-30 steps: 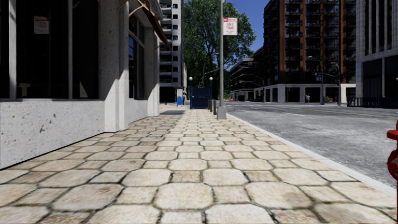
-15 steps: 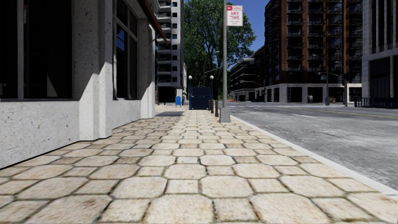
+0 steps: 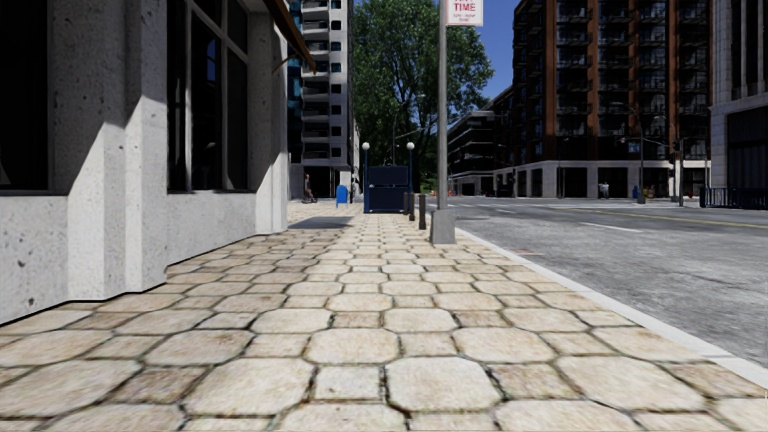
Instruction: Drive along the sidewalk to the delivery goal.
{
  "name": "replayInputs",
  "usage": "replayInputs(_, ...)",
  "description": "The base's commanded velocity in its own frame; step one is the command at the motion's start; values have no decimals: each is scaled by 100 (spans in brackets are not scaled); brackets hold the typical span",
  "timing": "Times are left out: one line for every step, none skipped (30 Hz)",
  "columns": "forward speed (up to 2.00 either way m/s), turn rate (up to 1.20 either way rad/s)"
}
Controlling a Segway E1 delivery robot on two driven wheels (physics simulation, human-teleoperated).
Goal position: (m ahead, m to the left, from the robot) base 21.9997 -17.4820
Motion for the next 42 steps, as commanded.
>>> replayInputs(200,0)
replayInputs(200,0)
replayInputs(200,0)
replayInputs(200,0)
replayInputs(200,0)
replayInputs(200,0)
replayInputs(200,0)
replayInputs(200,0)
replayInputs(200,0)
replayInputs(200,0)
replayInputs(200,0)
replayInputs(200,0)
replayInputs(200,0)
replayInputs(200,0)
replayInputs(200,0)
replayInputs(200,0)
replayInputs(200,0)
replayInputs(200,0)
replayInputs(200,0)
replayInputs(200,0)
replayInputs(200,0)
replayInputs(200,0)
replayInputs(200,0)
replayInputs(200,0)
replayInputs(200,0)
replayInputs(200,0)
replayInputs(200,0)
replayInputs(200,0)
replayInputs(200,0)
replayInputs(200,0)
replayInputs(200,0)
replayInputs(200,0)
replayInputs(200,0)
replayInputs(200,0)
replayInputs(200,0)
replayInputs(200,0)
replayInputs(200,0)
replayInputs(200,0)
replayInputs(200,0)
replayInputs(200,0)
replayInputs(200,0)
replayInputs(200,0)
